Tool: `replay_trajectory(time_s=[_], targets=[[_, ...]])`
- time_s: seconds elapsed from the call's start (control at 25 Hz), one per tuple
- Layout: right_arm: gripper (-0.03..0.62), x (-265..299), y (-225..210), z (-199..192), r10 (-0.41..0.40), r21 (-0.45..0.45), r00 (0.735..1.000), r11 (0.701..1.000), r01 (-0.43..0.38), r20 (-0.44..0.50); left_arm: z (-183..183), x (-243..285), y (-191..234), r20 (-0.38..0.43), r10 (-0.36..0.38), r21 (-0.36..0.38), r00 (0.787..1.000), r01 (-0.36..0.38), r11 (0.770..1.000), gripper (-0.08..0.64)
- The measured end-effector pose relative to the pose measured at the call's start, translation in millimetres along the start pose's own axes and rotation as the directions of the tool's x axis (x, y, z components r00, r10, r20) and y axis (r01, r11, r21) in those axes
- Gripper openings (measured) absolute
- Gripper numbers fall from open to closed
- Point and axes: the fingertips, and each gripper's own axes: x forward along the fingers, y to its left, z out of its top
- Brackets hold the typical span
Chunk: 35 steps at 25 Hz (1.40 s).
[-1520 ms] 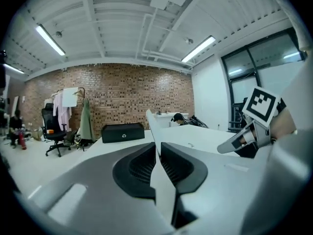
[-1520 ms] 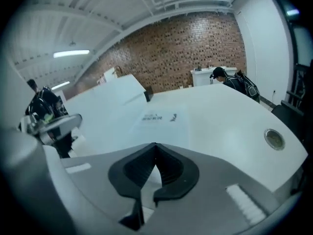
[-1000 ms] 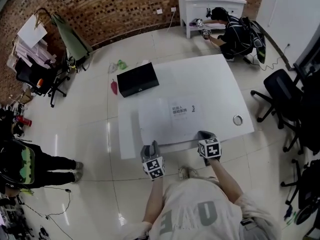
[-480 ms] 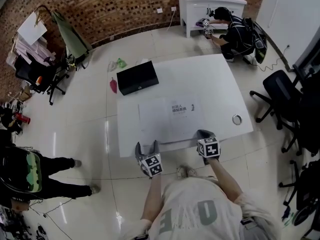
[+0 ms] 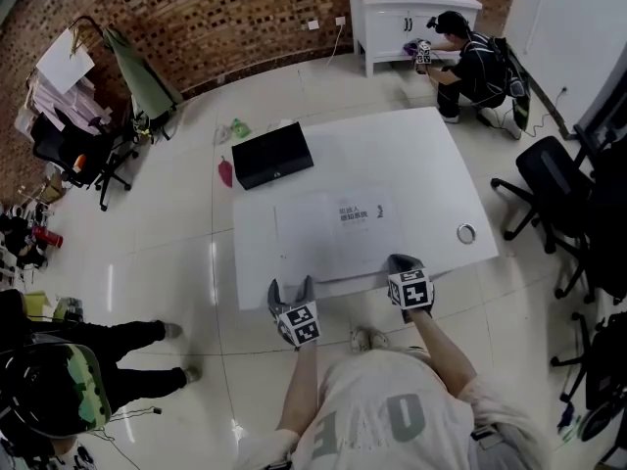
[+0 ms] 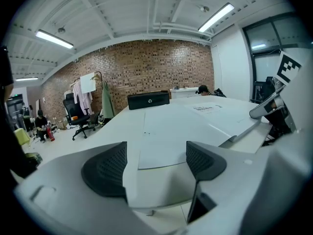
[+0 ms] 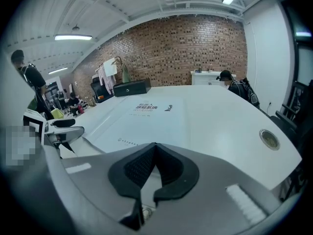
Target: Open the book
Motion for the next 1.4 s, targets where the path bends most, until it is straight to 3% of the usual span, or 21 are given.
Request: replay_trajectory(time_s=[0.08, 0.12, 0.16, 0.2, 0.4, 0.56, 0.64, 0.92, 1.04, 1.2, 1.4], targets=[[0.003, -5.4, -0.9, 1.3, 0.003, 0.04, 1.0, 0.999, -0.003, -0.008, 2.7, -6.0, 1.3, 0.01, -0.029, -0.046, 1.0, 0.029, 0.999, 0.356], [0.004, -12.9, -0.1, 5.3, 0.004, 0.06, 1.0, 0.998, -0.004, 0.007, 7.8, -13.1, 2.6, 0.041, -0.058, -0.096, 0.997, 0.062, 0.993, 0.285], [0.005, -23.0, 2.1, 12.3, 0.009, 0.072, 0.999, 0.997, -0.011, 0.039, 16.8, -21.9, 3.8, 0.09, -0.092, -0.147, 0.992, 0.105, 0.984, 0.095], [0.005, -33.9, 5.5, 20.5, 0.018, 0.08, 0.997, 0.997, -0.024, 0.076, 28.5, -30.6, 4.2, 0.142, -0.125, -0.18, 0.982, 0.149, 0.972, 0.013], [0.005, -88.5, 29.0, 40.3, 0.071, 0.149, 0.979, 0.984, -0.101, 0.192, 92.5, -75.7, -3.1, 0.338, -0.188, -0.122, 0.922, 0.24, 0.963, 0.012], [0.005, -120.6, 52.5, 43.3, 0.111, 0.157, 0.96, 0.975, -0.155, 0.256, 124.9, -109.3, -7.7, 0.435, -0.199, -0.125, 0.878, 0.278, 0.952, 0.012], [0.005, -135.0, 59.6, 40.5, 0.125, 0.148, 0.952, 0.974, -0.171, 0.279, 127.0, -127.1, -8.8, 0.458, -0.192, -0.118, 0.868, 0.274, 0.954, 0.013], [0.005, -207.4, 76.2, -4.2, 0.128, 0.132, 0.927, 0.974, -0.185, 0.353, 93.2, -204.5, -9.7, 0.465, -0.172, -0.108, 0.868, 0.248, 0.963, 0.014], [0.005, -256.9, 80.7, -61.0, 0.124, 0.131, 0.923, 0.974, -0.182, 0.365, 64.1, -262.6, -24.6, 0.482, -0.163, -0.102, 0.861, 0.24, 0.965, 0.014], [0.005, -332.1, 78.3, -142.4, 0.12, 0.145, 0.913, 0.971, -0.19, 0.389, 18.8, -353.4, -68.5, 0.518, -0.167, -0.152, 0.839, 0.282, 0.947, 0.014], [0.005, -431.6, 101.4, -215.6, 0.158, 0.126, 0.892, 0.965, -0.231, 0.423, -36.1, -466.4, -123.6, 0.514, -0.218, -0.144, 0.829, 0.334, 0.931, 0.014]])
